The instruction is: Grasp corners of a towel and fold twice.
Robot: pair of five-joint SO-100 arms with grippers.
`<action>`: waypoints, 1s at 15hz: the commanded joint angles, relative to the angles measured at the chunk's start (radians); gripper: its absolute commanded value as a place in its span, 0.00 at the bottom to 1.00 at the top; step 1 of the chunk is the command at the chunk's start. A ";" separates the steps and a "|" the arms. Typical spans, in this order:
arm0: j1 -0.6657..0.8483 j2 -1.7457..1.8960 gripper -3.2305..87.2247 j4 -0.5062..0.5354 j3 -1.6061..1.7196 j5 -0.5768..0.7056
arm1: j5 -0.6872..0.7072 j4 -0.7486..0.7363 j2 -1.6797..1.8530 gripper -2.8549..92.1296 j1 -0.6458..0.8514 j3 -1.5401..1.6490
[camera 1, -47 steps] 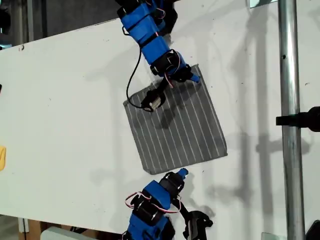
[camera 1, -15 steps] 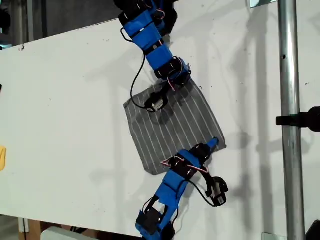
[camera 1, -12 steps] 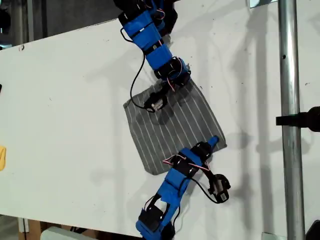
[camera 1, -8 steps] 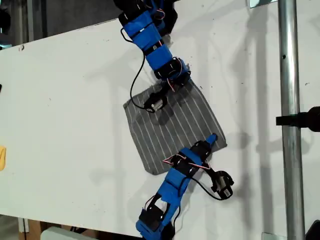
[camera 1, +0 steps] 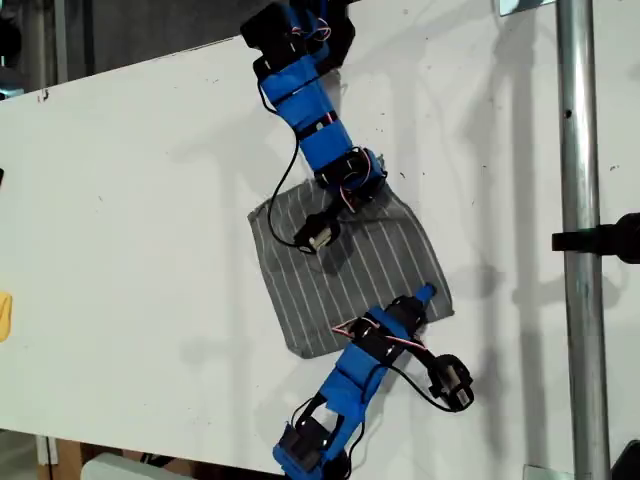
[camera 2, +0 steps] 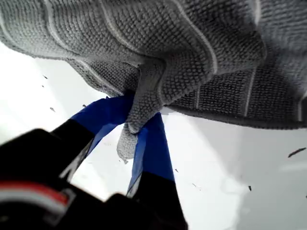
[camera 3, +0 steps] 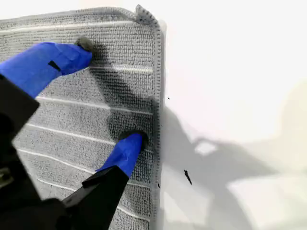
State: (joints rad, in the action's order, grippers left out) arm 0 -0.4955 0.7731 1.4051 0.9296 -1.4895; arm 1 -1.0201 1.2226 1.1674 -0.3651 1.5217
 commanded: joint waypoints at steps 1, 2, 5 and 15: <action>-0.034 0.075 0.38 0.034 0.080 -0.006 | 0.018 0.005 0.003 0.03 0.014 -0.097; -0.031 0.155 0.37 0.003 0.204 -0.003 | 0.018 0.008 0.003 0.03 0.015 -0.098; -0.020 0.365 0.35 -0.072 0.480 0.003 | 0.020 0.021 0.003 0.03 0.014 -0.095; -0.048 0.489 0.38 0.262 0.060 -0.038 | 0.034 0.035 0.003 0.03 0.026 -0.075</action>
State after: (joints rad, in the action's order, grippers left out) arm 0 -0.5354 1.2441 1.6782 1.0523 -1.5094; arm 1 -1.0017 1.2625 1.1536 -0.3528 1.4834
